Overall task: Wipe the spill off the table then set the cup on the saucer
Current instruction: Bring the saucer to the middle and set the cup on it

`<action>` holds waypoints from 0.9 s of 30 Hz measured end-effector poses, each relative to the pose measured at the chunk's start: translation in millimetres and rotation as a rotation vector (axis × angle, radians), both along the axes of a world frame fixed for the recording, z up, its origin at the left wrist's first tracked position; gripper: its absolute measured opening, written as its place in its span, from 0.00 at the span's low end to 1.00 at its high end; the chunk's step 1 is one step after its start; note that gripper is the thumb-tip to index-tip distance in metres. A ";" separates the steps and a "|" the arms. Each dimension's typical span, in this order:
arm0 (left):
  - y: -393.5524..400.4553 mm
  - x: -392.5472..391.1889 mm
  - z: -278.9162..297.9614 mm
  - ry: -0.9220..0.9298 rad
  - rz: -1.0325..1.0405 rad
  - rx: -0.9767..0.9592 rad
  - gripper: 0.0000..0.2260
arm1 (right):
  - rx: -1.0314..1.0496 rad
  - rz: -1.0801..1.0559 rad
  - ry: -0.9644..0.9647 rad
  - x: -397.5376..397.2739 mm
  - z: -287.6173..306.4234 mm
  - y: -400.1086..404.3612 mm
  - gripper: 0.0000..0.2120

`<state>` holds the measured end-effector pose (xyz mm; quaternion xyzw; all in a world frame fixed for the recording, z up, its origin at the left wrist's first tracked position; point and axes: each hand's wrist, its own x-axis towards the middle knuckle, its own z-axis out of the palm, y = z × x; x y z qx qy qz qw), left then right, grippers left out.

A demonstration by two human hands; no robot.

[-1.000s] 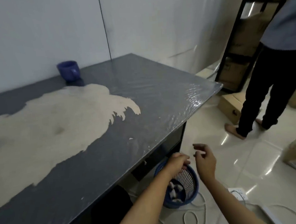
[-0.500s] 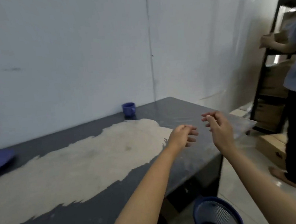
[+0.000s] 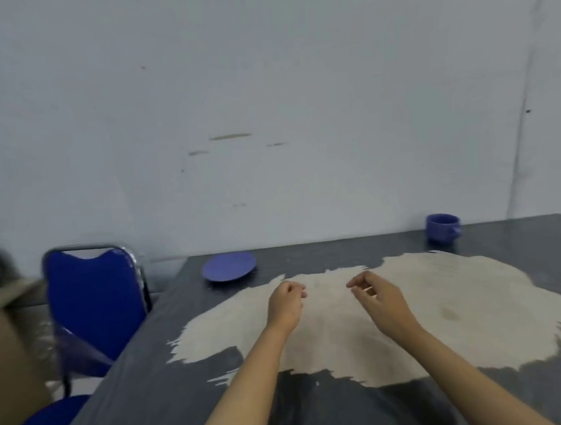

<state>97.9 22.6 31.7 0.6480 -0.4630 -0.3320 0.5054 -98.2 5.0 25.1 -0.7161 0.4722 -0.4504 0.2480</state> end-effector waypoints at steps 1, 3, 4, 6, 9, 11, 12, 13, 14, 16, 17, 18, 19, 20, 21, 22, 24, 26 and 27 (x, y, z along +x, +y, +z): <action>0.0 20.6 -4.9 -0.023 0.054 -0.002 0.09 | 0.011 0.036 0.044 15.4 -5.1 -3.3 0.05; -0.5 57.9 -12.7 -0.074 0.169 0.009 0.07 | 0.027 0.091 0.163 42.5 -14.4 -10.5 0.06; -1.7 73.4 -14.9 -0.089 0.226 0.019 0.07 | 0.026 0.112 0.234 53.8 -18.4 -14.7 0.07; -8.1 96.0 -15.8 -0.087 0.325 0.025 0.09 | 0.016 0.142 0.345 72.5 -22.8 -23.6 0.12; -27.3 118.9 -12.6 -0.039 0.389 0.101 0.11 | 0.007 0.153 0.421 93.2 -26.0 -37.0 0.18; -47.1 132.1 -14.9 0.059 0.427 0.142 0.13 | -0.008 0.144 0.489 102.0 -30.9 -44.7 0.21; -55.7 136.3 -16.4 0.121 0.450 0.157 0.16 | -0.017 0.135 0.530 104.7 -34.1 -47.2 0.22; -62.4 139.2 -16.6 0.175 0.463 0.156 0.15 | -0.028 0.121 0.565 106.5 -37.4 -48.9 0.22; -68.3 142.4 -16.2 0.224 0.474 0.147 0.12 | -0.042 0.108 0.587 107.5 -40.5 -50.0 0.22; -80.7 147.5 -13.3 0.333 0.523 0.126 0.09 | -0.068 0.094 0.599 108.5 -45.3 -51.1 0.22; -85.6 150.2 -10.4 0.380 0.548 0.116 0.09 | -0.075 0.090 0.598 109.0 -47.0 -51.4 0.22; -90.4 154.9 -9.6 0.412 0.562 0.111 0.12 | -0.074 0.088 0.599 109.6 -48.1 -51.6 0.22; -94.2 159.4 -9.4 0.437 0.565 0.119 0.16 | -0.069 0.089 0.601 110.0 -48.9 -51.5 0.23; -97.7 162.8 -9.3 0.449 0.571 0.126 0.19 | -0.066 0.089 0.604 110.3 -49.6 -51.8 0.23; -99.7 164.9 -8.7 0.460 0.592 0.128 0.20 | -0.066 0.089 0.608 110.6 -50.1 -52.3 0.23; -101.7 166.8 -9.7 0.462 0.619 0.132 0.21 | -0.067 0.088 0.608 110.7 -50.3 -52.8 0.23; -105.6 168.4 -10.5 0.469 0.659 0.141 0.20 | -0.075 0.090 0.605 110.8 -50.3 -54.2 0.23; -107.1 169.3 -10.0 0.547 0.654 0.131 0.19 | -0.075 0.087 0.607 110.8 -49.9 -55.0 0.23; -107.1 170.4 -10.6 0.589 0.626 0.119 0.19 | -0.073 0.087 0.609 110.9 -49.9 -55.1 0.23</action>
